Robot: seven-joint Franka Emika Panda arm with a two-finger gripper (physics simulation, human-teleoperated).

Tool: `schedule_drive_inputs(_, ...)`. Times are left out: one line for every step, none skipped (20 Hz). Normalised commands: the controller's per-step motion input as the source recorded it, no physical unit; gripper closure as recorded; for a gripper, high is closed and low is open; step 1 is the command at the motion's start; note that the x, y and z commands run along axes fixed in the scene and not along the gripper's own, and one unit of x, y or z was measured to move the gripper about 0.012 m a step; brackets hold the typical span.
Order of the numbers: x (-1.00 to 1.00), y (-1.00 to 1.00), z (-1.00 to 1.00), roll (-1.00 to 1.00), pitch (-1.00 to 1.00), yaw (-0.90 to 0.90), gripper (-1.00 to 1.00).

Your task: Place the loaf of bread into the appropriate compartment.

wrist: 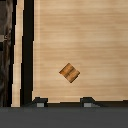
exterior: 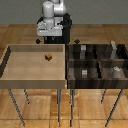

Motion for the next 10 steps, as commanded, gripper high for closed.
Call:
schedule_drive_inputs(0.00,0.00,0.00,0.00,0.00,0.00,-1.00)
schedule_drive_inputs(0.00,-1.00,0.00,0.00,0.00,0.00,-1.00)
schedule_drive_inputs(0.00,-1.00,0.00,0.00,0.00,0.00,-1.00)
schedule_drive_inputs(0.00,0.00,0.00,0.00,0.00,0.00,-1.00)
schedule_drive_inputs(0.00,-1.00,0.00,0.00,0.00,0.00,-1.00)
schedule_drive_inputs(0.00,0.00,0.00,0.00,0.00,0.00,-1.00)
schedule_drive_inputs(0.00,0.00,0.00,0.00,0.00,0.00,-1.00)
schedule_drive_inputs(0.00,1.00,0.00,0.00,0.00,0.00,-1.00)
schedule_drive_inputs(0.00,0.00,0.00,0.00,0.00,0.00,-1.00)
schedule_drive_inputs(0.00,0.00,0.00,0.00,0.00,0.00,-1.00)
